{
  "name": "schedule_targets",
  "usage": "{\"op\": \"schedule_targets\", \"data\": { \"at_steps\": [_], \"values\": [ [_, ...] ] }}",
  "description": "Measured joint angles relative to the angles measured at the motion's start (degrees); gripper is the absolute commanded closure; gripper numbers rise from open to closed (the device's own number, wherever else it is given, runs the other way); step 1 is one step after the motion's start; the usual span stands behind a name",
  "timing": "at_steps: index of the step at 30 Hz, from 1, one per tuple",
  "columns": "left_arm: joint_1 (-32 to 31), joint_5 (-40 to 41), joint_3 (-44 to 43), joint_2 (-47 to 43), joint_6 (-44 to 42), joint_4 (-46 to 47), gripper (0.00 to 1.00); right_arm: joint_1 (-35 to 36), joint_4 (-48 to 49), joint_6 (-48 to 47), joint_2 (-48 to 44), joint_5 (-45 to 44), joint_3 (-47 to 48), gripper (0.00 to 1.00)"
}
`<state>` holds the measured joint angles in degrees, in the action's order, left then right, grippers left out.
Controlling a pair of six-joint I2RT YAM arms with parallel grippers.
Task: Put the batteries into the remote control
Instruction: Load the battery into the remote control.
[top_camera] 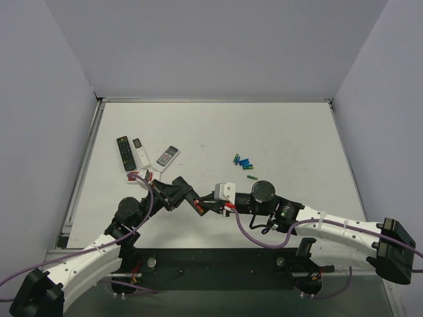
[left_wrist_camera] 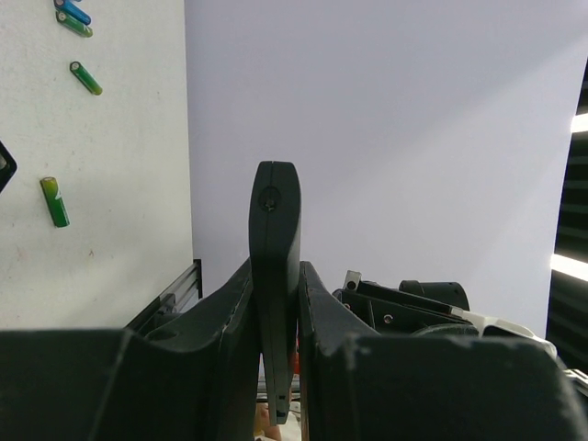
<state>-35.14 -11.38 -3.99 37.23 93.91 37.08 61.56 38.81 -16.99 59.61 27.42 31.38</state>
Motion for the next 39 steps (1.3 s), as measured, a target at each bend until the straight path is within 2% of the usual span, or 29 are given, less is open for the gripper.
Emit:
{"op": "schedule_targets", "data": {
  "at_steps": [13, 26, 39],
  "values": [
    [-0.02, 0.52, 1.46, -0.72, 1.99, 0.85, 1.0, 0.0, -3.56, -0.15, -2.14, 1.33, 0.0, 0.89],
    [-0.02, 1.14, 2.29, -1.29, 2.73, 0.17, 1.0, 0.0, -8.76, -1.99, -2.93, 2.58, 0.72, 0.89],
    [-0.02, 2.43, 2.69, -3.08, 3.04, -1.57, 1.0, 0.0, -19.3, -7.15, -3.3, 3.34, 4.26, 0.89]
  ]
}}
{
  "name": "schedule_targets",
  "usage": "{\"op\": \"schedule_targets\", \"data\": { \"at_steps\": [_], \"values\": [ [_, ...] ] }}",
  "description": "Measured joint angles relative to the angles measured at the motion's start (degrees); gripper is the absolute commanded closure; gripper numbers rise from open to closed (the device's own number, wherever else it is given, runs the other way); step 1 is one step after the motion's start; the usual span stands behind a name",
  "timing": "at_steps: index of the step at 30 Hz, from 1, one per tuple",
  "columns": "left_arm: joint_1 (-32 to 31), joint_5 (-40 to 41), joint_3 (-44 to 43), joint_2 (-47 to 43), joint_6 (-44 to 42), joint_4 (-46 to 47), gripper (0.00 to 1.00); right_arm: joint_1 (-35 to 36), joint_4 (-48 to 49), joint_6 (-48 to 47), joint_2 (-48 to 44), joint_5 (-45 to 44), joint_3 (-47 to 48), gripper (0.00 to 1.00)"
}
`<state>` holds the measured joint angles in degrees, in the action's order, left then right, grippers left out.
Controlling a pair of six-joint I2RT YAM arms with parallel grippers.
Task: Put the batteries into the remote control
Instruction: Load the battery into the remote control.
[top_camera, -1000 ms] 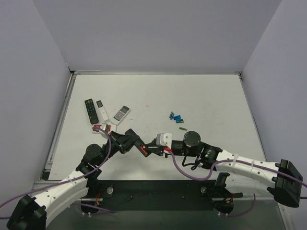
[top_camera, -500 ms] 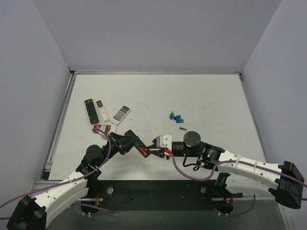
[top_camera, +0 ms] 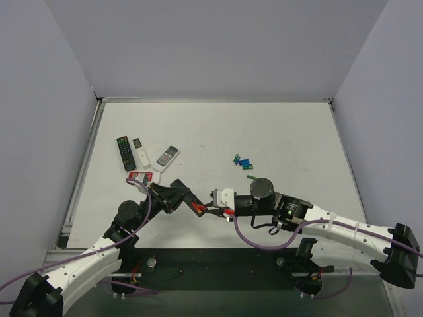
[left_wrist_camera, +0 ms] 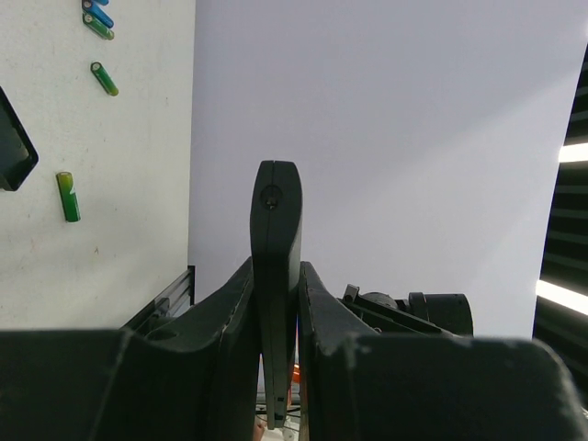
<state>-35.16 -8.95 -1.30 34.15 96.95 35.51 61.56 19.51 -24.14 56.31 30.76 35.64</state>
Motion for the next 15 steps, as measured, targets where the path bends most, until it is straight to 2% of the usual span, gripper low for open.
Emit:
{"op": "schedule_targets", "data": {
  "at_steps": [15],
  "values": [
    [0.0, 1.07, 0.0, -0.94, 0.35, -0.35, 1.0, 0.44, -9.07, -1.86, 1.92, -0.07, 4.98, 0.89]
  ]
}}
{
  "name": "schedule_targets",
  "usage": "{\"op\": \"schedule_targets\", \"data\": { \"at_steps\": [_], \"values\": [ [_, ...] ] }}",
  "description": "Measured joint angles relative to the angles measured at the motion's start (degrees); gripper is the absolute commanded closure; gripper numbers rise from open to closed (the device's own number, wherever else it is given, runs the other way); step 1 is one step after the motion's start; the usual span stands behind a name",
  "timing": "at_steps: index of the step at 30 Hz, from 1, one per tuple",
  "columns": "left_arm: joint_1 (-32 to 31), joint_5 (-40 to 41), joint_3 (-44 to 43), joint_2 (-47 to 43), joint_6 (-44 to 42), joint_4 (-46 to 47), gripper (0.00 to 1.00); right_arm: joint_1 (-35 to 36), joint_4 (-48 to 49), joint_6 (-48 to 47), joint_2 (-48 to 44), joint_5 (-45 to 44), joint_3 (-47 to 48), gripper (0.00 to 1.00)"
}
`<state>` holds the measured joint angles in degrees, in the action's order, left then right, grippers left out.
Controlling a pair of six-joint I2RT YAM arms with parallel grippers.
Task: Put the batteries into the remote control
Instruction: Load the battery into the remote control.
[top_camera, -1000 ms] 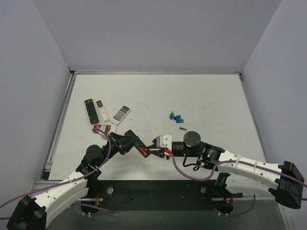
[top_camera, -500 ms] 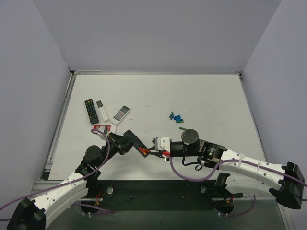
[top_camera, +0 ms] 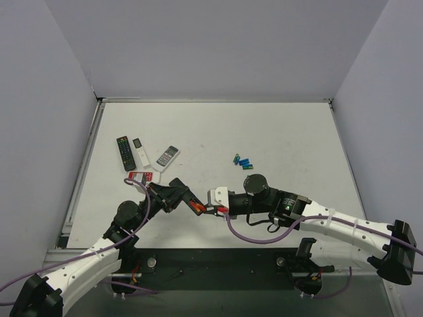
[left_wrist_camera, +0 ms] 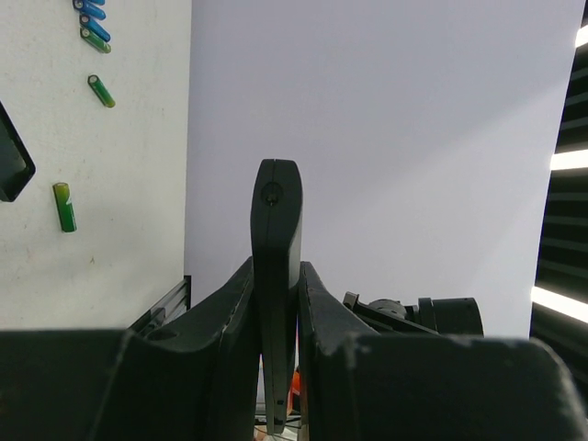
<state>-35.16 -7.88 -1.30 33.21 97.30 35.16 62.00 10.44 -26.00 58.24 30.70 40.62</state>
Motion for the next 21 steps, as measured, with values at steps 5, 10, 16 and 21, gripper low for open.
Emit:
{"op": "schedule_targets", "data": {
  "at_steps": [5, 10, 16, 21],
  "values": [
    [0.07, 0.46, 0.0, -0.57, -0.55, -1.2, 1.0, 0.37, -2.71, 0.85, 2.25, -0.85, 2.95, 0.89],
    [0.04, 0.81, 0.0, -2.47, -1.92, -4.15, 1.0, 1.05, -4.87, 2.49, 4.22, -2.67, 5.2, 0.88],
    [0.07, 1.95, 0.0, -4.02, -2.69, -6.88, 1.0, 1.44, -6.73, 3.1, 5.84, -4.28, 5.9, 0.86],
    [-0.02, 1.92, 0.0, -4.79, -3.04, -8.02, 1.0, 1.49, -8.11, 2.84, 7.54, -4.35, 6.47, 0.83]
  ]
}}
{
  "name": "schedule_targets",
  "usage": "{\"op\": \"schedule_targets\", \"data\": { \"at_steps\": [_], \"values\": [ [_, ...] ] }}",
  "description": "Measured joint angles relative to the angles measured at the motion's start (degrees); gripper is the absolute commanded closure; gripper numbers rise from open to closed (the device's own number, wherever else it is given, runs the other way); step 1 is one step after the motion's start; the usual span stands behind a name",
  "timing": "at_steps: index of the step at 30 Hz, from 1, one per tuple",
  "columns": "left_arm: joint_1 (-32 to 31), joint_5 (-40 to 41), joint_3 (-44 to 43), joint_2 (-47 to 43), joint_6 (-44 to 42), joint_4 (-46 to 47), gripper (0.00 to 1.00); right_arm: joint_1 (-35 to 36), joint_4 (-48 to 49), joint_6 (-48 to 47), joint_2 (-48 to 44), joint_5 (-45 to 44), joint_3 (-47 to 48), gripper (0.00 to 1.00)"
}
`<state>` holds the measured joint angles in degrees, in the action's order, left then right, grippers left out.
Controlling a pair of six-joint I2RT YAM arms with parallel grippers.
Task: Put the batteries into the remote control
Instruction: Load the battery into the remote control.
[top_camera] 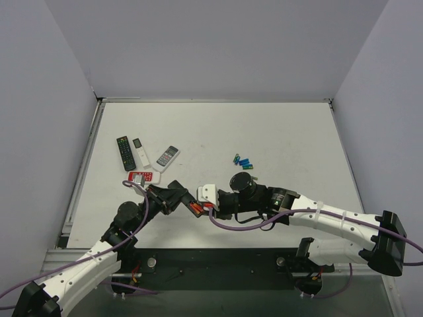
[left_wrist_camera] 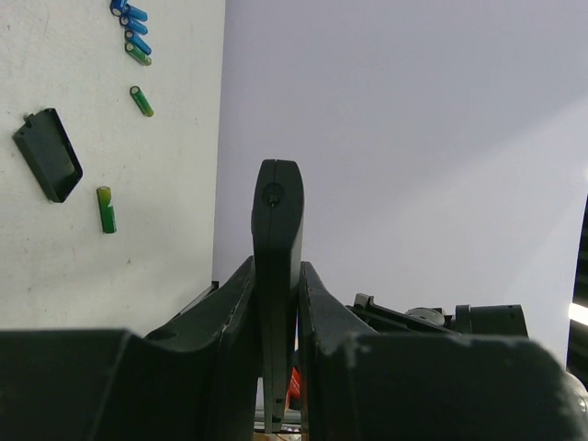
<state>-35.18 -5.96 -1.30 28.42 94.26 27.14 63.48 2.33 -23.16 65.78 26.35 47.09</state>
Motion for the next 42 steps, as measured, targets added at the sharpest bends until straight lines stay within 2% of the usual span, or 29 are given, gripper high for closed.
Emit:
{"op": "schedule_targets", "data": {
  "at_steps": [5, 24, 28, 31, 32, 36, 42],
  "values": [
    [0.0, -0.04, 0.02, -0.31, -0.02, -0.42, 1.0, 0.11, -0.61, -0.09, 0.04, 0.04, 0.22, 0.82],
    [0.02, -0.04, 0.02, -0.09, 0.57, 1.79, 1.0, 0.42, -7.98, 2.95, 0.04, 0.68, 4.15, 0.48],
    [0.02, -0.2, 0.02, 0.39, 1.14, 4.02, 1.0, 0.31, -9.42, 4.28, -0.15, 0.79, 5.22, 0.48],
    [0.02, -0.5, 0.0, 1.03, 1.29, 5.25, 1.0, -0.57, -10.21, 4.44, -1.2, 2.21, 5.38, 0.52],
    [0.02, -0.66, 0.02, 1.27, 1.29, 5.57, 1.0, -1.16, -10.56, 4.31, -1.7, 3.37, 5.42, 0.56],
    [0.02, -1.88, 0.0, 2.78, 1.18, 6.64, 1.0, -6.34, -11.04, 3.41, -3.89, 8.7, 5.6, 0.63],
    [0.02, -3.65, -0.15, 5.44, 1.03, 7.82, 1.0, -8.92, -11.41, -1.29, -4.98, 14.49, 5.64, 0.65]
  ]
}}
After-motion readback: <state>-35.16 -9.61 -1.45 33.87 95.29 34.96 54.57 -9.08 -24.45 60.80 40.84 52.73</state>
